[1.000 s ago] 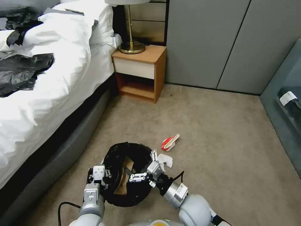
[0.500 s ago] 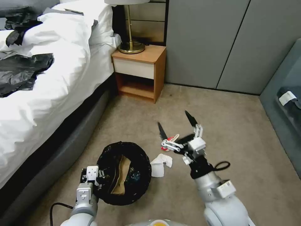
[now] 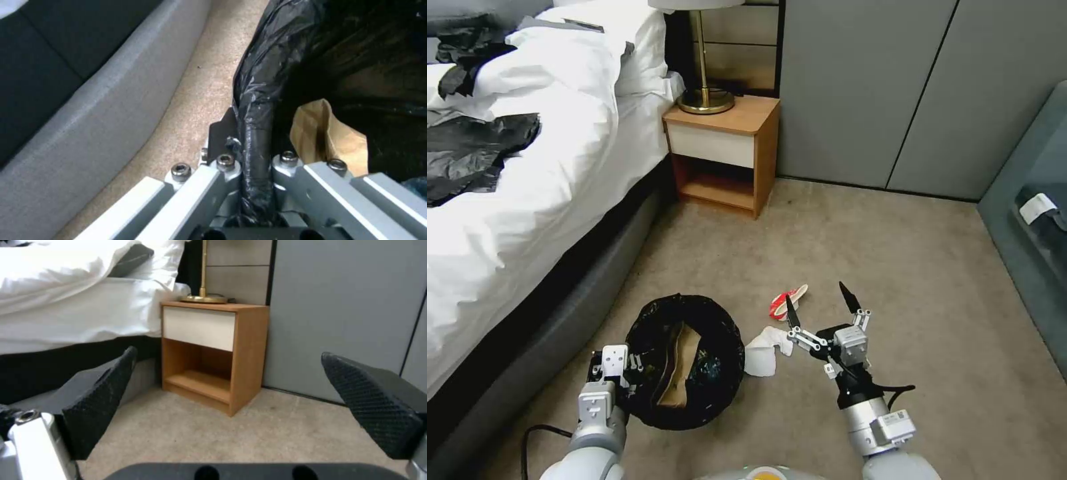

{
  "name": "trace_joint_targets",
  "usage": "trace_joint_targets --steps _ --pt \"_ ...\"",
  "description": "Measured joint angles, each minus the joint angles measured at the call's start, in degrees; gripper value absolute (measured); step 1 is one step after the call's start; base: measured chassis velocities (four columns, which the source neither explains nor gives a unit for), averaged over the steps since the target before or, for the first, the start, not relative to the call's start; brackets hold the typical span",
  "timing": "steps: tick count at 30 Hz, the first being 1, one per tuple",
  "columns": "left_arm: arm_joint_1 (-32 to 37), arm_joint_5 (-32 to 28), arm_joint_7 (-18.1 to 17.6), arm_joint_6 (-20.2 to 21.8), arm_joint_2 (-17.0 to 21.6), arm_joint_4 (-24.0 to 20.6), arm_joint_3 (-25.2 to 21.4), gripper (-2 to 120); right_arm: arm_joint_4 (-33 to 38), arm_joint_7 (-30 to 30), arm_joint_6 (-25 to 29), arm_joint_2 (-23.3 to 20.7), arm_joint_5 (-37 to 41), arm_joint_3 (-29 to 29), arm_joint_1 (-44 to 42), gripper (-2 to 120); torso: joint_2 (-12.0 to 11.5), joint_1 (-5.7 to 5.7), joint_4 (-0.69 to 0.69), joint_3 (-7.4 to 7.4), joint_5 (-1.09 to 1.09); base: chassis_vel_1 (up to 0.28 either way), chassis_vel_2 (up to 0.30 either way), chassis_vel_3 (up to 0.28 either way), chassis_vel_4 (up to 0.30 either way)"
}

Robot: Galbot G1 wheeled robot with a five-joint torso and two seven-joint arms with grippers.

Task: Pick up the trash bin, then pick up the garbage from the floor and place it into the trash bin.

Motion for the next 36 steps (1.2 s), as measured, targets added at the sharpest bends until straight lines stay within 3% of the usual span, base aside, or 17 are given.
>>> trace_joint_targets --steps 7,12,13,16,23,27,36 --pt "-0.09 0.04 -0.06 0.3 0.01 -0.25 0.08 0 -1.05 -0.14 -4.45 -0.59 2.99 -0.73 5.23 100 0.0 0.0 -0.01 0.0 0.0 0.0 0.0 0.0 0.0" --pt "-0.07 0.05 -0.07 0.64 0.08 -0.37 0.43 0 -5.53 0.02 -12.22 -0.92 6.87 -3.27 12.59 100 0.0 0.0 0.01 0.0 0.0 0.0 0.0 0.0 0.0" --pt "0.05 -0.02 -0.08 0.86 0.1 -0.77 0.51 0 -8.84 0.18 -16.75 -1.01 9.38 -4.84 16.24 100 0.0 0.0 0.01 0.0 0.0 0.0 0.0 0.0 0.0" --pt "0.19 -0.33 -0.19 1.22 0.01 -1.24 0.53 0 -14.17 0.39 -20.0 -0.73 10.83 -6.74 21.25 100 0.0 0.0 0.0 0.0 0.0 0.0 0.0 0.0 0.0" --pt "0.16 -0.72 -0.51 1.72 -0.34 -1.13 0.28 0 -26.94 1.17 -22.02 0.88 13.62 -11.6 31.06 100 0.0 0.0 0.02 0.0 0.0 0.0 0.0 0.0 0.0" --pt "-0.07 -0.7 -0.55 1.87 -0.57 -0.39 0.24 0 -40.33 -0.02 -22.54 2.99 15.5 -15.09 36.71 100 0.0 0.0 0.01 0.0 -0.01 0.0 0.0 0.0 0.0" --pt "0.17 -0.32 -0.62 1.95 -0.62 0.41 -0.02 0 -61.73 -5.31 -18.57 7.92 11.61 -16.25 42.01 100 0.0 0.0 0.0 0.0 0.0 0.0 0.0 0.0 0.0"
